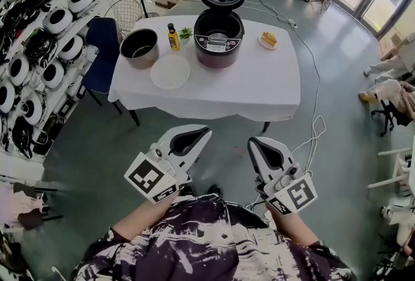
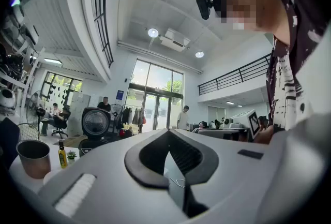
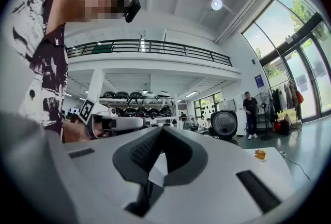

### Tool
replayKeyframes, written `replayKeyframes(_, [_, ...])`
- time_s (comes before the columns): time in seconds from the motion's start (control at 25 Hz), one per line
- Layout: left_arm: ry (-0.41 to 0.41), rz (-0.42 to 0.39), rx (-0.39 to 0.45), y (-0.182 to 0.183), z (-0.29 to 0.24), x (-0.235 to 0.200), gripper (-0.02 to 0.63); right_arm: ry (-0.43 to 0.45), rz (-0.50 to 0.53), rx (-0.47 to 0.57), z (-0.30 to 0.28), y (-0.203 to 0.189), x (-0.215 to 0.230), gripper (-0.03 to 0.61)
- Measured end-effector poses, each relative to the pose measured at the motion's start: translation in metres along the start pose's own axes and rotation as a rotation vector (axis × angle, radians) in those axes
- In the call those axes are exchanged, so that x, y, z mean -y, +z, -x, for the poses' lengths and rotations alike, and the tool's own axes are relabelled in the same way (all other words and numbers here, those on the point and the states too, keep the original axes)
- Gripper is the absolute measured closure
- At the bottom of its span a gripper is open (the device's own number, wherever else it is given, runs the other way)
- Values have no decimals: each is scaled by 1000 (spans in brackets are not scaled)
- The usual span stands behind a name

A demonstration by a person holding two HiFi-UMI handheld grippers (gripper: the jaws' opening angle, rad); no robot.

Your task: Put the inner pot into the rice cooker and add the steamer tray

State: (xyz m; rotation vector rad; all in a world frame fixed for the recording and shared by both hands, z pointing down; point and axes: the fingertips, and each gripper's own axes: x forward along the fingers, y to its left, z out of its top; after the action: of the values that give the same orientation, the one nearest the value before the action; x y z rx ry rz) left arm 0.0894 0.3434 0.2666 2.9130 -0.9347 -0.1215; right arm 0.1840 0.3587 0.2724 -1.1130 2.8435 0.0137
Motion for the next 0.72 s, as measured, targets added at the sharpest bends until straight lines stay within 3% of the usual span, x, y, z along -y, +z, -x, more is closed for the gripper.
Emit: replayKeyframes(0.72, [-9,0,-6,-1,-15,-5,609,17,-4,-7,-3,-4,14,588])
